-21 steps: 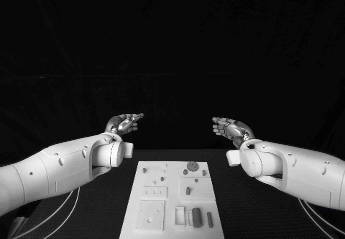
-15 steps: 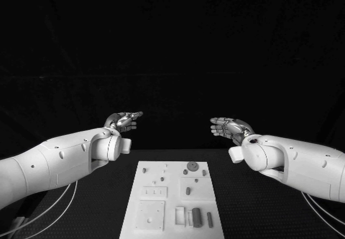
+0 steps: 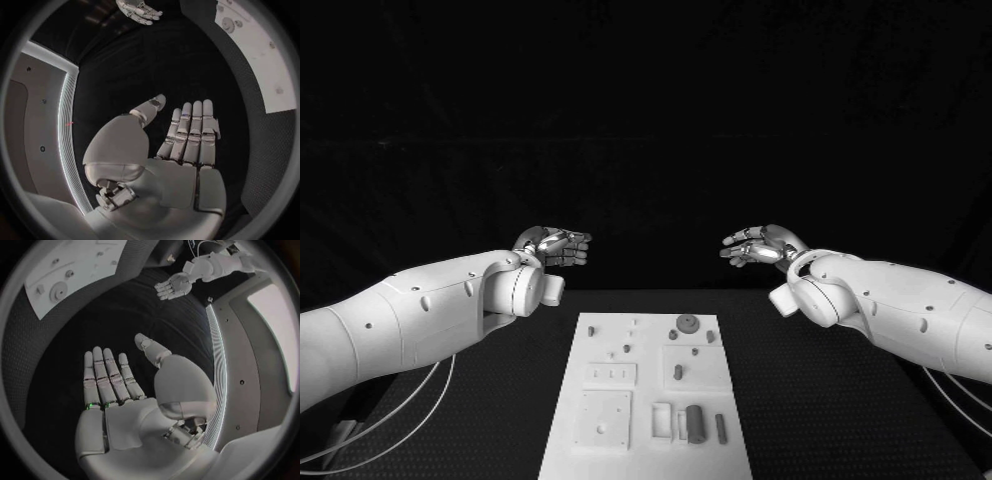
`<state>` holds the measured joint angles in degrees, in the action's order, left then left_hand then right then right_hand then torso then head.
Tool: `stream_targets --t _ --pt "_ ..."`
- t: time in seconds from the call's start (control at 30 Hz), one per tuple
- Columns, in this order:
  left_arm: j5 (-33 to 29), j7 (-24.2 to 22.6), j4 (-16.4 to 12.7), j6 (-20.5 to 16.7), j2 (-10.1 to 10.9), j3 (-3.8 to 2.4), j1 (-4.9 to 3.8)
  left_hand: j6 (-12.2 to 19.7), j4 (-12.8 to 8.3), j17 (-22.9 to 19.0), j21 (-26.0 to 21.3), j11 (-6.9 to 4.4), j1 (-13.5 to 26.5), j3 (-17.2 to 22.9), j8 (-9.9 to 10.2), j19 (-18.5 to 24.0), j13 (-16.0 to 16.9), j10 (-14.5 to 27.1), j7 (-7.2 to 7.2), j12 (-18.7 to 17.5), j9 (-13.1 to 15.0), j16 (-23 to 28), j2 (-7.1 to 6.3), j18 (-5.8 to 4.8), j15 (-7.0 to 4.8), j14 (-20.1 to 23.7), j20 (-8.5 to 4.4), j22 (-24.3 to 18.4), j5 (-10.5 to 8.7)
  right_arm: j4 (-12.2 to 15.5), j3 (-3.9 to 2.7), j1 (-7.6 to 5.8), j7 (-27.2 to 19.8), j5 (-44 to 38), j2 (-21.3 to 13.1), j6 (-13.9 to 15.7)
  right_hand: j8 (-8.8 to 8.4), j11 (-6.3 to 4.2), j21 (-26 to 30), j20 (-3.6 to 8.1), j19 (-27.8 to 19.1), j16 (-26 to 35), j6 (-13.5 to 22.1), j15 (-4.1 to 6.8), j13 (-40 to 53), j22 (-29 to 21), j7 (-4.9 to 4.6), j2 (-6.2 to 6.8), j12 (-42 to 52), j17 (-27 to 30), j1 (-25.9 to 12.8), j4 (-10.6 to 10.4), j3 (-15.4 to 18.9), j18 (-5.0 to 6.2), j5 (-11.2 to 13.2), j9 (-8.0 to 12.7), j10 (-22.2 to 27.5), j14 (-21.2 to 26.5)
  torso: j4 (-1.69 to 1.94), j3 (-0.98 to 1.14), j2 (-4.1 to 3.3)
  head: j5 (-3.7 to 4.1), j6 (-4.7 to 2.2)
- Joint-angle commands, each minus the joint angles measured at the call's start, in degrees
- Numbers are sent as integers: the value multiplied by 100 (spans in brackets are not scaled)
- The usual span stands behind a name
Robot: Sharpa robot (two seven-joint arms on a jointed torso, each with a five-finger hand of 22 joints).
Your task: Assemble the parts on the task board
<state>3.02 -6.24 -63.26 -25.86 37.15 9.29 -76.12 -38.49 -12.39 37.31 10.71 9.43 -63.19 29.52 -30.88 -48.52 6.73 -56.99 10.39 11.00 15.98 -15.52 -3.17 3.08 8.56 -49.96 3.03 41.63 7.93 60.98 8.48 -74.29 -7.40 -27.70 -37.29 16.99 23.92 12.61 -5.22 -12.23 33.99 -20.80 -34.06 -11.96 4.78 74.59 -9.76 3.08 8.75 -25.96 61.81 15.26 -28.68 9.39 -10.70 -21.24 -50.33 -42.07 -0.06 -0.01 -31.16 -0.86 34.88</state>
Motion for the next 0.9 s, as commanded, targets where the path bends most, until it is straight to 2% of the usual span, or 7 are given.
stream_targets --t 0.03,0.1,0.23,0.43,0.57,0.7,0.9 --pt "187 60 -86 291 25 -3 -6 -178 -106 80 78 -37 -76 116 56 -222 12 -194 97 3 -19 -105 13 52 -71 -233 -74 46 -39 -46 -2 8 70 -1214 23 -139 137 -227 -124 39 788 -281 -610 298 78 79 -290 33 182 -210 158 125 -47 310 -21 -105 -704 -737 1 4 -4 5 19" --pt "261 74 -209 385 90 -3 -7 -386 -214 153 146 -101 -131 166 36 -379 51 -418 56 49 12 -180 21 61 -133 -393 -133 97 -44 -70 -2 8 99 -1646 63 -187 142 -324 -235 66 1118 -427 -743 463 127 125 -244 28 245 -328 188 127 -44 413 -19 -138 -945 -1072 16 7 -20 26 26" --pt "268 36 -392 516 156 -3 -7 -560 -281 289 267 -167 -107 178 82 -628 91 -612 41 42 41 -305 29 79 -239 -650 -239 194 -52 -194 -3 8 92 -2416 190 -308 146 -411 -408 107 1599 -618 -939 666 158 162 -174 3 258 -515 196 123 -38 559 -20 -182 -1189 -1546 43 16 -59 56 32" --pt "267 -21 -739 634 271 -4 -6 -592 -282 373 322 -174 -48 159 144 -729 100 -651 44 -2 46 -353 7 80 -278 -755 -286 251 -61 -293 -4 9 143 -3597 323 -464 54 -478 -691 343 2267 -861 -1143 958 139 175 -109 10 148 -882 267 137 -18 561 -21 -218 -1417 -2156 127 28 -141 111 76" --pt "267 -32 -1027 662 367 -4 -6 -525 -270 417 306 -136 11 145 241 -713 88 -586 82 -90 36 -325 -22 65 -274 -736 -293 273 -65 -289 -4 39 228 -4450 401 -412 -21 -521 -877 479 2568 -1049 -1177 1057 126 180 -104 74 83 -1090 405 147 5 561 -21 -227 -1498 -2409 207 33 -203 174 56" --pt "270 -107 -1359 692 503 -4 -7 -465 -274 456 294 -102 36 135 313 -703 79 -528 115 -160 34 -304 -57 60 -272 -726 -293 293 -76 -278 -4 83 365 -5205 503 -343 -120 -567 -1135 605 2849 -1314 -1164 1122 127 191 -124 336 10 -1338 837 155 32 561 -18 -235 -1570 -2618 277 20 -255 208 49" --pt "339 -185 -1810 701 691 -5 -7 -428 -278 479 289 -85 37 135 353 -698 76 -498 133 -197 34 -292 -65 58 -271 -722 -292 306 -79 -354 -5 183 444 -5762 690 -397 -203 -652 -1418 692 2999 -1586 -1165 1212 292 192 -137 416 57 -1611 836 140 119 561 -23 -250 -1764 -2711 396 -6 -350 279 16"
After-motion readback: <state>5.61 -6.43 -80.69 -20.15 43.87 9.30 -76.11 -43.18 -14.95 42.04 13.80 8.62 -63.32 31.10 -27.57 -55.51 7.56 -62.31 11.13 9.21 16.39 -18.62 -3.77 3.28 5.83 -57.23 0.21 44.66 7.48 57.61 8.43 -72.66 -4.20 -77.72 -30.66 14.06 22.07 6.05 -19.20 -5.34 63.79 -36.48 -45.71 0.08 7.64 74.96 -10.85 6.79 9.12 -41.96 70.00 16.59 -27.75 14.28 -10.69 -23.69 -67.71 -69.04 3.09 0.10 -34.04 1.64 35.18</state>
